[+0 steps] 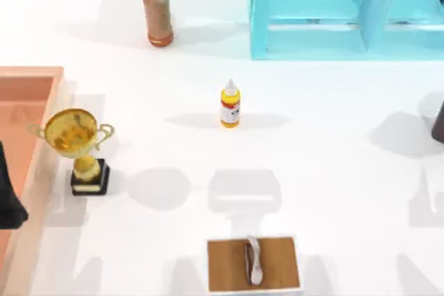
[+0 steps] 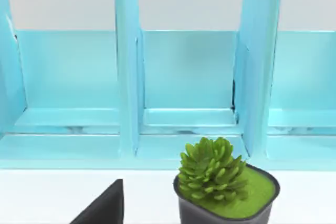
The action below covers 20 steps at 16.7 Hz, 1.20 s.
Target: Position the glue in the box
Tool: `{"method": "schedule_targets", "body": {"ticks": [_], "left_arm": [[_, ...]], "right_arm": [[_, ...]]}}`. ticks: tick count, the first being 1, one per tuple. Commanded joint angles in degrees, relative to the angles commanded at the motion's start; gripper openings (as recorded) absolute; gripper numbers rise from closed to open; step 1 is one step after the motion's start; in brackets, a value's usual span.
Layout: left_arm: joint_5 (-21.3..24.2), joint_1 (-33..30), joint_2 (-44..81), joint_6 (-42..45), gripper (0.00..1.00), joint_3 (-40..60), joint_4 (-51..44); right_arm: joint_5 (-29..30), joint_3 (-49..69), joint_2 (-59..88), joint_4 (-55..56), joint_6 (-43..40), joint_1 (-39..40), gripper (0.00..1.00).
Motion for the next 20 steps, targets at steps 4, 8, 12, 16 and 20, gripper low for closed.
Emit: {"method": "schedule_targets", "body": {"ticks": [4,8,12,16,20], "left_arm": [[-1.2,-1.0,1.5,-0.5,1.0,1.2,1.3],[-8.5,-6.3,11.6,-3.1,1.0,8.4,9.4],[-18.0,-12.9,29.0,-6.1,1.0,17.6,21.4],[-24.8,-19.7,44.8,-8.9,1.0,24.7,29.4],[-30.6,-27.4,58.8,-12.0,1.0,30.9,35.5]], "right_arm": [[0.0,0.0,0.0,0.0,0.0,0.0,1.0],[0.0,0.0,0.0,0.0,0.0,0.0,1.0],[0.0,0.0,0.0,0.0,0.0,0.0,1.0],[0.0,0.0,0.0,0.0,0.0,0.0,1.0],[0.0,0.0,0.0,0.0,0.0,0.0,1.0]]}}
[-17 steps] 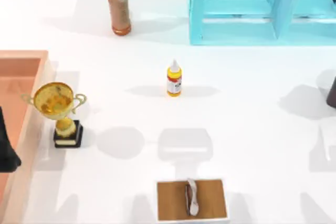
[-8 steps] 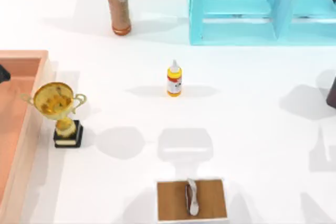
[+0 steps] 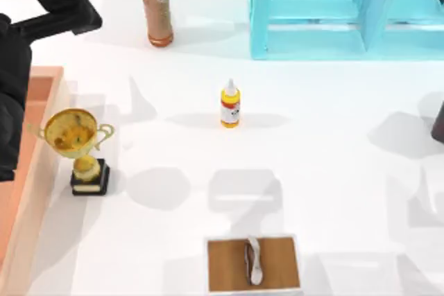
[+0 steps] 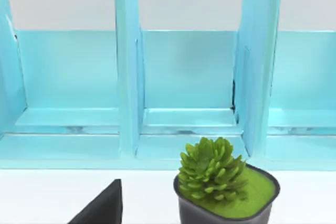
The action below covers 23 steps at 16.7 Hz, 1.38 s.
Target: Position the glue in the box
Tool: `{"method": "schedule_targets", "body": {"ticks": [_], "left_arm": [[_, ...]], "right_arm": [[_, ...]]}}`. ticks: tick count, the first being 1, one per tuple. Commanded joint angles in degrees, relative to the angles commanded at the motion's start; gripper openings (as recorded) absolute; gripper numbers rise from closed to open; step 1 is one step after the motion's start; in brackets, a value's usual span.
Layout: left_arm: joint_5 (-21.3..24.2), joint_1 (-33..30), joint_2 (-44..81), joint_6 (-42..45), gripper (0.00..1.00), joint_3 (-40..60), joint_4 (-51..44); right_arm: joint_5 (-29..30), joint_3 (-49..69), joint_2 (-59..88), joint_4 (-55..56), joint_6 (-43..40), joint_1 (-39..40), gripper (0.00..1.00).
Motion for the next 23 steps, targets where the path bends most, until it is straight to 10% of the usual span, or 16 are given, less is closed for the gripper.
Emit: {"method": "schedule_targets", "body": {"ticks": [14,23], "left_arm": [[-17.0,-24.3,55.0,-9.0,1.0,14.6,13.7],[-18.6,-27.7,63.4,-9.5,1.0,15.0,14.4]], "right_arm": [[0.0,0.0,0.0,0.0,0.0,0.0,1.0],[0.0,0.0,0.0,0.0,0.0,0.0,1.0]]}}
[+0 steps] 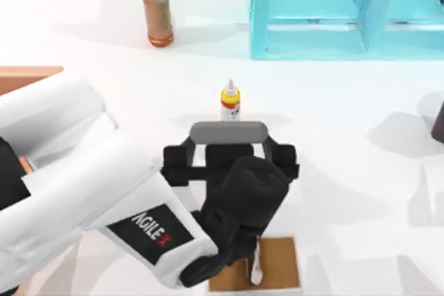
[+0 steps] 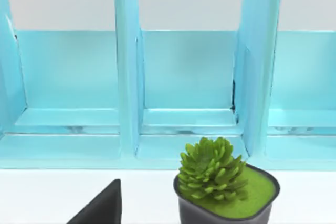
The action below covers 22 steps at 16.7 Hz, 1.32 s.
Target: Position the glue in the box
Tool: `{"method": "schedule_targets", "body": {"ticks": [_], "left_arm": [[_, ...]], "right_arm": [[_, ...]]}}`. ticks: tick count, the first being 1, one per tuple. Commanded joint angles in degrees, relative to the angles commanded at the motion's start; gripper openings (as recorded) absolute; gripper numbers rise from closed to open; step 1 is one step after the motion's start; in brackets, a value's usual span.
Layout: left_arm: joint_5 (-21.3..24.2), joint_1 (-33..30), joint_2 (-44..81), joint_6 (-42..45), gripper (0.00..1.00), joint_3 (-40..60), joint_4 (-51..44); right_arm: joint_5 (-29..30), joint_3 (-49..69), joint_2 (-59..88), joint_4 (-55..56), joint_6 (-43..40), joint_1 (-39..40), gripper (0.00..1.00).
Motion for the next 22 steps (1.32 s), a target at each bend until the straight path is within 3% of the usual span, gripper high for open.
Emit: {"method": "schedule_targets", "body": {"ticks": [4,14,19,22], "left_arm": [[1.6,1.9,0.6,1.1,1.0,1.3,0.3],[9.6,10.3,13.4,5.9,1.0,16.6,1.1],[10.0,10.7,14.1,6.1,1.0,17.2,1.1],[10.0,10.7,14.1,6.1,0.77,17.2,1.1]], "right_arm": [[0.0,0.0,0.0,0.0,0.0,0.0,1.0],[0.0,0.0,0.0,0.0,0.0,0.0,1.0],[0.0,0.0,0.0,0.0,0.0,0.0,1.0],[0.0,0.0,0.0,0.0,0.0,0.0,1.0]]}}
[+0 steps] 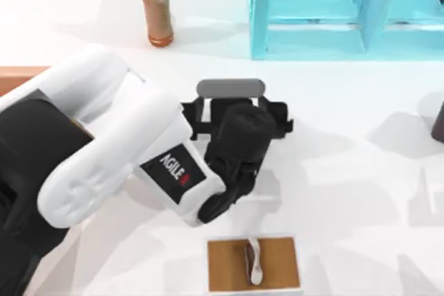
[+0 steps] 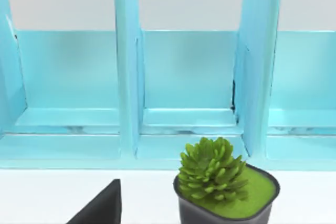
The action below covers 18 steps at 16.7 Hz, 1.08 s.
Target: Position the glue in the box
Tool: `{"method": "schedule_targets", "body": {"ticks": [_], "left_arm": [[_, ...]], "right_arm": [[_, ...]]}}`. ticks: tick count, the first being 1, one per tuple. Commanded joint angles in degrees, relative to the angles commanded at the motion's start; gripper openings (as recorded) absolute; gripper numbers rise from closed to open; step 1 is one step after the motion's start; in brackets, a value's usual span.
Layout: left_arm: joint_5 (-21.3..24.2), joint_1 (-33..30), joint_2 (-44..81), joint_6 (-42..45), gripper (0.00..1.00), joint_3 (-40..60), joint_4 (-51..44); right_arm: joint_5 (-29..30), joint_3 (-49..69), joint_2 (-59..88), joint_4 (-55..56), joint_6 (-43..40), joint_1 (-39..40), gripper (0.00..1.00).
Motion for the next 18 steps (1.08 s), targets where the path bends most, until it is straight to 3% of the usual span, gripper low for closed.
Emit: {"method": "schedule_targets", "body": {"ticks": [10,18], "left_arm": [[0.0,0.0,0.0,0.0,0.02,0.0,0.0],[0.0,0.0,0.0,0.0,0.0,0.0,0.0]], "right_arm": [[0.0,0.0,0.0,0.0,0.0,0.0,1.0],[0.0,0.0,0.0,0.0,0.0,0.0,1.0]]}}
